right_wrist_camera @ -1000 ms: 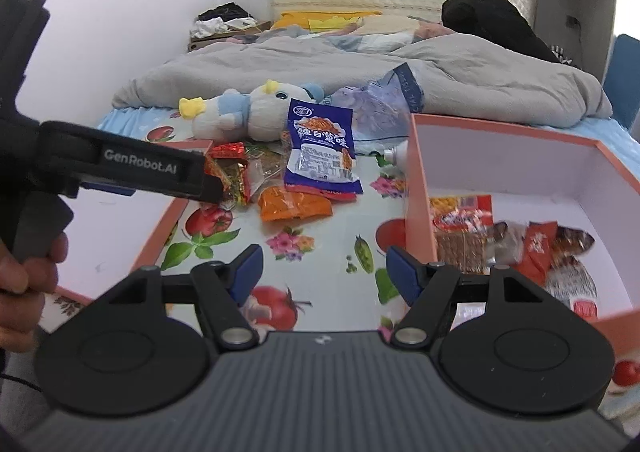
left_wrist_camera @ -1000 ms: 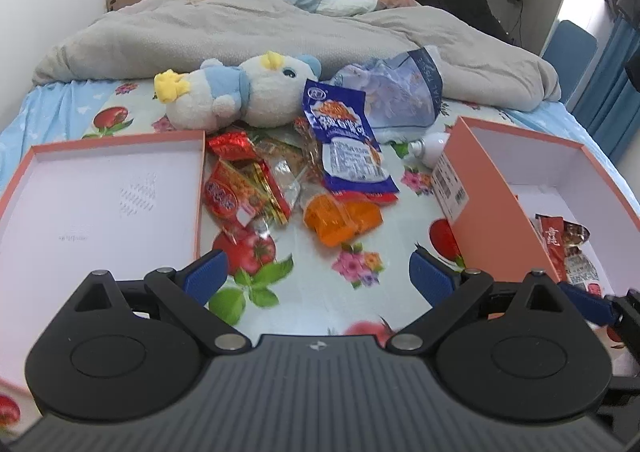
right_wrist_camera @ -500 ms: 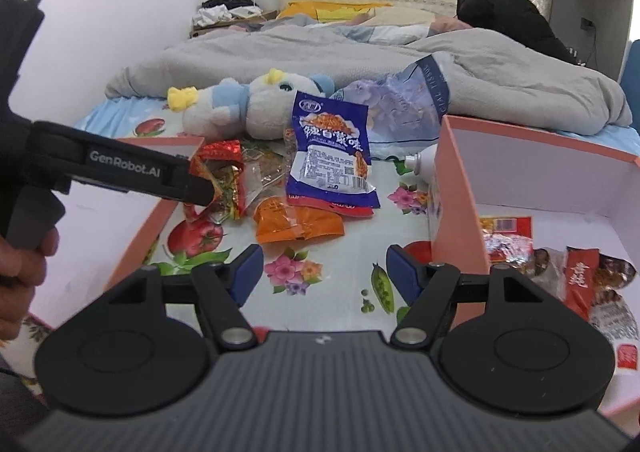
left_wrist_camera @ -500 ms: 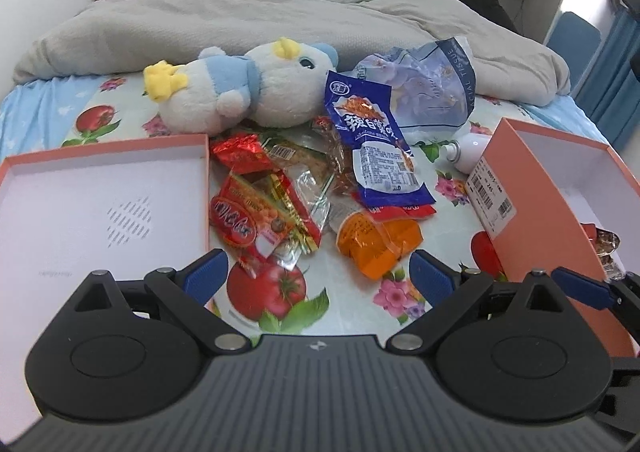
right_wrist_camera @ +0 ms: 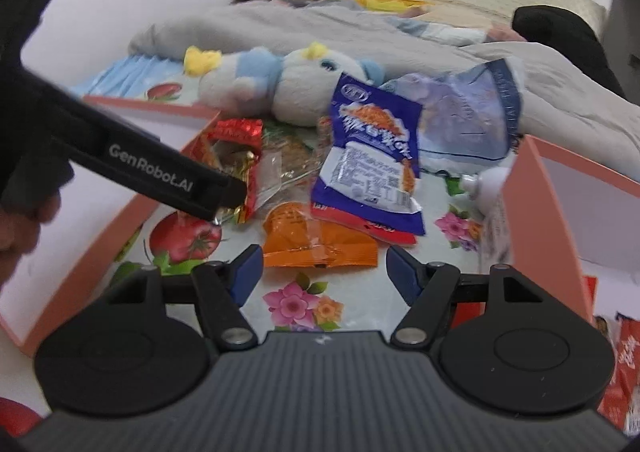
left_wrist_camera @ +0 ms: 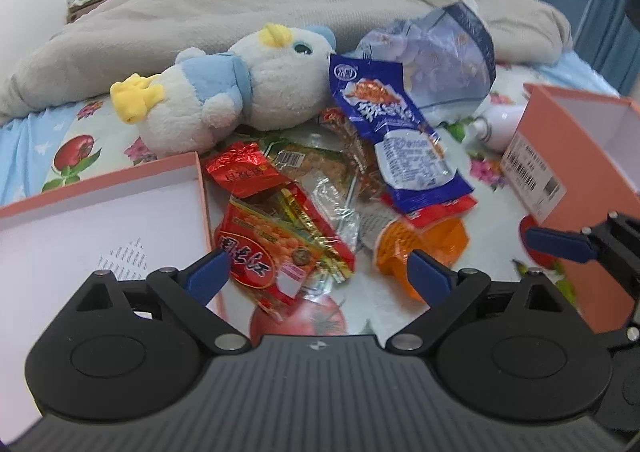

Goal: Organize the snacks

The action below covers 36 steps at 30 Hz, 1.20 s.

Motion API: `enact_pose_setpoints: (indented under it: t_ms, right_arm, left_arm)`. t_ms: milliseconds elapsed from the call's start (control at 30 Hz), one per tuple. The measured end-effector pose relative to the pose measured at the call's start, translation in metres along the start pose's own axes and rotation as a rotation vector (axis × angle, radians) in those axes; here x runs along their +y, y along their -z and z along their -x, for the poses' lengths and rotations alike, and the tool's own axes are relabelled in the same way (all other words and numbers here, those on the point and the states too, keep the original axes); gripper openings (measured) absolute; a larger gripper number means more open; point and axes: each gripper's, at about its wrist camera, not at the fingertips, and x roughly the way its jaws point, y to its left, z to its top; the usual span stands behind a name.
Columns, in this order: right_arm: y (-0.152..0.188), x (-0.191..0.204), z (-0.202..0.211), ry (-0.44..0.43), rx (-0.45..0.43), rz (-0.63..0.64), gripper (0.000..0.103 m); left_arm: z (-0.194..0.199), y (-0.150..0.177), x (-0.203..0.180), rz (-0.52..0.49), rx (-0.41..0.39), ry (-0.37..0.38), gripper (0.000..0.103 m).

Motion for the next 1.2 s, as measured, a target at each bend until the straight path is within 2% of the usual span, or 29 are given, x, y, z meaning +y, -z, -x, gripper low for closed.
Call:
enact_pose_setpoints:
  t_ms: [167,267,333,500,567,667,700,733,800,900,1033,1100,1200]
  right_arm:
    - [-0.002,0.001,-0.022,-0.016,0.017,-0.003,0.072]
    - [-0.003,0.004,-0.034,-0.031,0.024,0.013,0.083]
    - [-0.006,0.005,-0.042,-0.035,0.029,0.022,0.083]
    - [-0.006,0.009,-0.061,0.012,0.037,0.063,0.083]
    - [-0.005,0.010,-0.068,0.009,0.041,0.067,0.083]
    - [-0.005,0.010,-0.070,0.007,0.029,0.058,0.083]
    - [-0.006,0.010,-0.071,0.009,0.033,0.056,0.080]
    - [-0.007,0.010,-0.070,0.006,0.038,0.050,0.078]
    - [-0.008,0.012,-0.069,0.008,0.041,0.058,0.059]
    - [-0.007,0.019,-0.065,0.033,0.045,0.111,0.044]
    - [-0.006,0.022,-0.059,0.055,0.044,0.138,0.039]
    - [-0.006,0.021,-0.053,0.068,0.042,0.144,0.021]
    - [-0.004,0.020,-0.043,0.079,0.040,0.149,0.021]
  left_arm:
    - [-0.015,-0.003,0.005,-0.052,0.022,-0.015,0.087]
    - [-0.024,-0.005,0.005,-0.086,0.023,-0.032,0.086]
    - [-0.030,-0.006,0.006,-0.109,0.030,-0.039,0.083]
    - [-0.040,-0.008,0.011,-0.103,0.062,-0.039,0.067]
    - [-0.044,-0.007,0.009,-0.124,0.070,-0.051,0.064]
    - [-0.050,-0.004,0.005,-0.152,0.091,-0.054,0.050]
    - [-0.052,-0.003,0.003,-0.158,0.093,-0.052,0.043]
    - [-0.052,-0.002,0.002,-0.163,0.091,-0.051,0.041]
    - [-0.052,-0.001,0.001,-0.163,0.079,-0.049,0.028]
    - [-0.050,0.000,0.001,-0.142,0.065,-0.047,0.015]
    - [-0.044,0.001,0.004,-0.116,0.051,-0.047,0.009]
    - [-0.039,0.001,0.006,-0.097,0.047,-0.045,0.007]
    - [-0.031,0.006,0.005,-0.080,0.040,-0.039,0.006]
